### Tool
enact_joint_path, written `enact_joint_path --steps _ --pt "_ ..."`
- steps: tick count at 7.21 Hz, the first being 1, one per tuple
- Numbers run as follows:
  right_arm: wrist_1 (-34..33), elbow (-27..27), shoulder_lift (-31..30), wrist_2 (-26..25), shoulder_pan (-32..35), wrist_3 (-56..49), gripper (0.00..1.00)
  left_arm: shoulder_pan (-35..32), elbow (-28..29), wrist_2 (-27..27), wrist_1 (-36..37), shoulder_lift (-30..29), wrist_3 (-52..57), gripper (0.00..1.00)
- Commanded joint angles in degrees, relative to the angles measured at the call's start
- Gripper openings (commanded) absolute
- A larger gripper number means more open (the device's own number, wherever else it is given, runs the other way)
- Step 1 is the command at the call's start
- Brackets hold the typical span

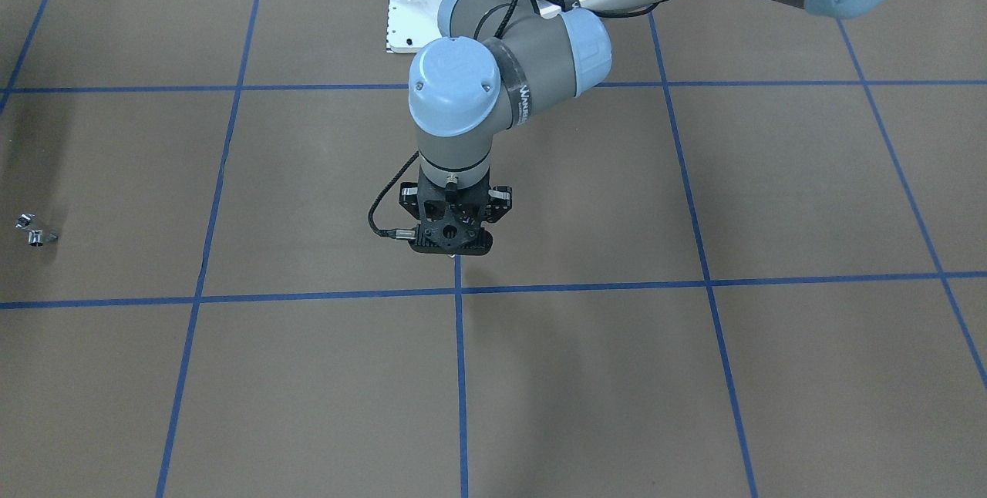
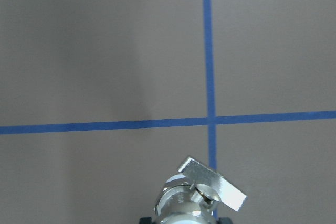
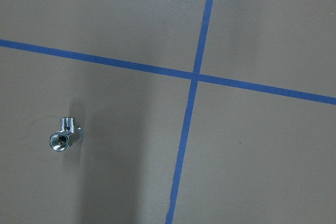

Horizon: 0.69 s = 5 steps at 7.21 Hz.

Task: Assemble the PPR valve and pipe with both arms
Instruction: 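Carry the white valve with the left gripper toward the table center, then lower the white valve upright onto the table center with left gripper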

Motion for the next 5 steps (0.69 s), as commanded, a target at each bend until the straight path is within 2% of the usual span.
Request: enact_joint_path --steps 1,5 --pt "0.0 -0.1 0.0 0.0 0.0 0.1 0.99 1.7 3.4 0.9 -3.3 -0.1 0.0 0.0" --pt "-0.1 -0.1 0.0 0.2 0.0 0.3 0.99 2.0 5.0 0.9 -4.3 -0.1 0.2 0.0"
